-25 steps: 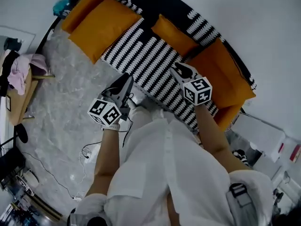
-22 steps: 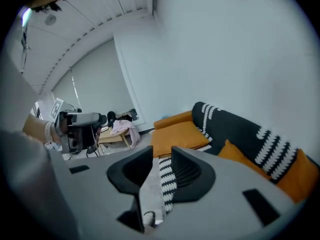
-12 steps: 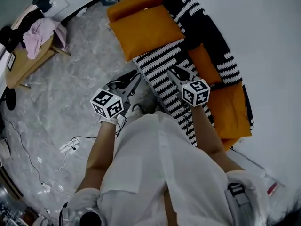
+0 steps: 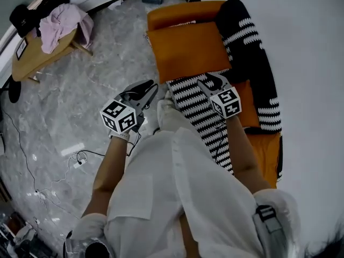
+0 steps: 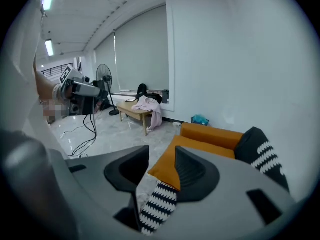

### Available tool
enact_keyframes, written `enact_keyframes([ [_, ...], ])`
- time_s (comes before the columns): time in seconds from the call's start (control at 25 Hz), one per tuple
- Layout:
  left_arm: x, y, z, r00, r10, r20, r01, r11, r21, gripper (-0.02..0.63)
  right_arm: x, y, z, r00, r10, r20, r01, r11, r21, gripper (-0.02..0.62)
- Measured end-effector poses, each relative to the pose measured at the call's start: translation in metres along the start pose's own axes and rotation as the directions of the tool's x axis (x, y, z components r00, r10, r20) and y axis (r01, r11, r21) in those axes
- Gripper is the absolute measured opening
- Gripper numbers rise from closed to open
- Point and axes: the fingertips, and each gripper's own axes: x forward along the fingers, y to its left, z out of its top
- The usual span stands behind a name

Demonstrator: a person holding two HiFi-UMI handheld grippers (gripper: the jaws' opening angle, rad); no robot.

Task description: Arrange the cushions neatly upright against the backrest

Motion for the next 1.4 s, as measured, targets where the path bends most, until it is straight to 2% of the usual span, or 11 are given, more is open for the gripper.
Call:
enact_keyframes([
  [0.24, 0.058, 0.066, 0.065, 1.0, 0.021, -0.011, -0.022, 1.0, -0.014, 0.101, 0.076, -0.067, 0.058, 0.991, 0.105, -0.077, -0.114, 0.986, -0.119, 0.197],
  [0.4, 0.099, 0.105, 0.09, 1.0, 0.031, 0.003, -0.031, 0.999, -0.022, 0.104, 0.123, -0.112, 0.074, 0.974, 0.139, -0.178, -0.182, 0.95, -0.252, 0.216],
  [0.52, 0.13, 0.128, 0.098, 1.0, 0.003, -0.022, -0.004, 0.999, -0.041, 0.108, 0.152, -0.134, 0.082, 0.947, 0.16, -0.279, -0.25, 0.912, -0.325, 0.217],
  [0.68, 0.177, 0.168, 0.105, 0.998, -0.042, -0.047, 0.037, 0.995, -0.088, 0.112, 0.203, -0.17, 0.077, 0.889, 0.163, -0.428, -0.344, 0.854, -0.39, 0.236],
  [0.88, 0.226, 0.213, 0.108, 0.988, -0.092, -0.122, 0.078, 0.99, -0.117, 0.117, 0.262, -0.203, 0.04, 0.8, 0.168, -0.576, -0.443, 0.813, -0.379, 0.292],
  [0.96, 0.241, 0.237, 0.11, 0.988, -0.091, -0.124, 0.074, 0.988, -0.136, 0.117, 0.287, -0.214, 0.019, 0.751, 0.17, -0.638, -0.503, 0.773, -0.387, 0.316],
  [1.12, 0.268, 0.281, 0.11, 0.989, -0.07, -0.13, 0.048, 0.985, -0.166, 0.121, 0.325, -0.233, -0.027, 0.638, 0.165, -0.752, -0.634, 0.668, -0.391, 0.358],
  [1.2, 0.277, 0.297, 0.108, 0.989, -0.059, -0.133, 0.034, 0.982, -0.185, 0.121, 0.338, -0.235, -0.049, 0.59, 0.165, -0.79, -0.688, 0.615, -0.386, 0.387],
  [1.28, 0.286, 0.31, 0.106, 0.989, -0.049, -0.138, 0.022, 0.981, -0.192, 0.121, 0.353, -0.238, -0.067, 0.566, 0.168, -0.807, -0.721, 0.575, -0.386, 0.418],
  [1.4, 0.3, 0.324, 0.1, 0.989, -0.043, -0.145, 0.012, 0.979, -0.204, 0.123, 0.377, -0.244, -0.087, 0.558, 0.178, -0.81, -0.742, 0.544, -0.391, 0.457],
])
